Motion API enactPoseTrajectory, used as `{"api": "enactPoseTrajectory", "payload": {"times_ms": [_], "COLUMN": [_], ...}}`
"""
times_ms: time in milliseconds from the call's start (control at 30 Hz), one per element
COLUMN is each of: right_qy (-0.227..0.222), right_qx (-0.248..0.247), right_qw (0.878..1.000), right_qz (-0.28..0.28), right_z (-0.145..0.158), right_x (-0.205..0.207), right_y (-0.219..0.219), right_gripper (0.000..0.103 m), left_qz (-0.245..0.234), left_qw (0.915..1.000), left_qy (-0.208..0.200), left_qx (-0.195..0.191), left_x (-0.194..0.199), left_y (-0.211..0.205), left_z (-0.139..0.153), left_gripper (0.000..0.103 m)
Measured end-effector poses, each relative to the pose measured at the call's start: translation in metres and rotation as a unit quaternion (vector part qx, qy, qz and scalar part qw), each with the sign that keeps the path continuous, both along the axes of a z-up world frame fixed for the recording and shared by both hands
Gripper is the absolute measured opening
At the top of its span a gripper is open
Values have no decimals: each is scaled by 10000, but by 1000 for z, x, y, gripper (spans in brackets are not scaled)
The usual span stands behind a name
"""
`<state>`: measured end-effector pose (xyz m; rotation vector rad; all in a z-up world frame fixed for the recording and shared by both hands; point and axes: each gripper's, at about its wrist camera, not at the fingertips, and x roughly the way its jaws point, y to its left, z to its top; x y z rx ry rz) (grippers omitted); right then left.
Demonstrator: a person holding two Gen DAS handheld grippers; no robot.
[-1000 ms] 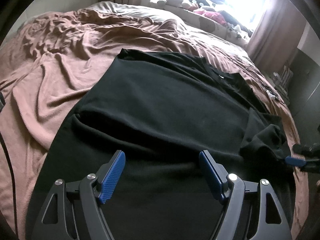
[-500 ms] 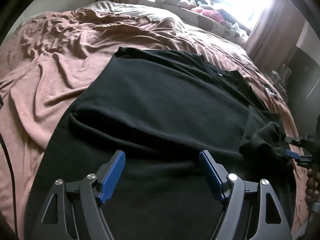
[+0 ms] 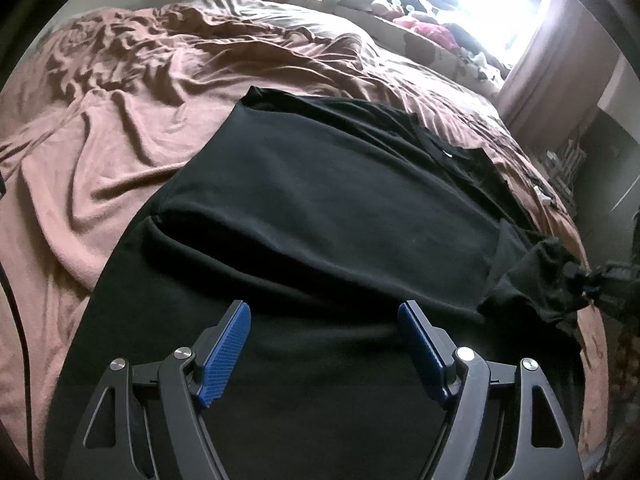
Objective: Fold small clothes
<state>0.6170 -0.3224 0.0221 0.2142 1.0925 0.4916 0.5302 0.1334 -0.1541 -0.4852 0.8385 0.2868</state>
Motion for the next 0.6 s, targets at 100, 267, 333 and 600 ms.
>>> {"api": "enactPoseTrajectory", "payload": {"times_ms": [100, 267, 333, 600], "right_qy": [-175, -492, -597, -838], "right_qx": [89, 106, 158, 179], "right_qw": [9997, 9973, 9959, 9892], "right_qz": [158, 542, 667, 1192], "right_z": [21, 51, 60, 70], "right_x": [-11, -24, -31, -38], "right_y": [10, 52, 63, 132], "right_gripper": [7, 7, 7, 6], "left_qz": [102, 457, 601, 979], "left_qw": [9999, 9988, 9980, 9935], "left_qy": [-30, 12, 42, 110], "left_qx": [-61, -180, -215, -568], "left_x": [-2, -7, -9, -16], "left_y": [6, 22, 28, 49], "left_z": [1, -3, -6, -18], "left_gripper": [78, 78, 78, 78]}}
